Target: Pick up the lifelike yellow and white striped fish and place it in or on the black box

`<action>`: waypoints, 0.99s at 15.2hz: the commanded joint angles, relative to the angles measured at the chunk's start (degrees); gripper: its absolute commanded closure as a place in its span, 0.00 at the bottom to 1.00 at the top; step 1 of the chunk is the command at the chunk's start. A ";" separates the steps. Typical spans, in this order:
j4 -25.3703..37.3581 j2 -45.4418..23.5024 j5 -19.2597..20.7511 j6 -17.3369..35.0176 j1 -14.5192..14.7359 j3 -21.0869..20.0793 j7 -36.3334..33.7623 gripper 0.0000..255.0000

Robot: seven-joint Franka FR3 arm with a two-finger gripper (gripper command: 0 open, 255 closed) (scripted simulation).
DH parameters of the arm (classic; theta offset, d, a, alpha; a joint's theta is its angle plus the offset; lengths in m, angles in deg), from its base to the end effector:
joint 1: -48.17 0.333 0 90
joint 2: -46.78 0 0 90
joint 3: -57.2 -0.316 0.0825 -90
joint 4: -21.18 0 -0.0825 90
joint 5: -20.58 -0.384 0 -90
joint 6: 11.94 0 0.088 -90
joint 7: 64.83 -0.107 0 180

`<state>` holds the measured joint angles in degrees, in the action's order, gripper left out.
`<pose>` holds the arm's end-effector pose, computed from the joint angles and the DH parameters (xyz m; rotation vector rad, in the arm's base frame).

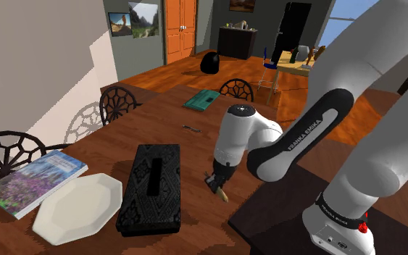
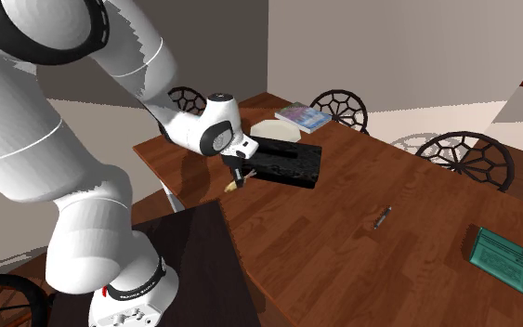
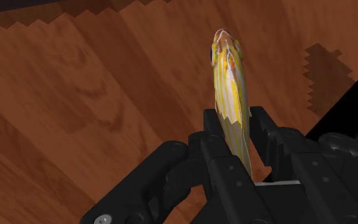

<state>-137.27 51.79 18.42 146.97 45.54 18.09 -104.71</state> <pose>0.3229 0.2296 0.2427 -3.1195 0.1464 -0.1332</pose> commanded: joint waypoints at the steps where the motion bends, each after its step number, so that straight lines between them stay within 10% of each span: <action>1: 0.19 2.56 -3.96 -2.35 1.28 0.64 2.94 1.00; 15: 3.00 15.74 -12.49 -17.46 6.50 5.68 9.67 1.00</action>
<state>-134.57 66.80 6.14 130.57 51.88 23.43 -95.31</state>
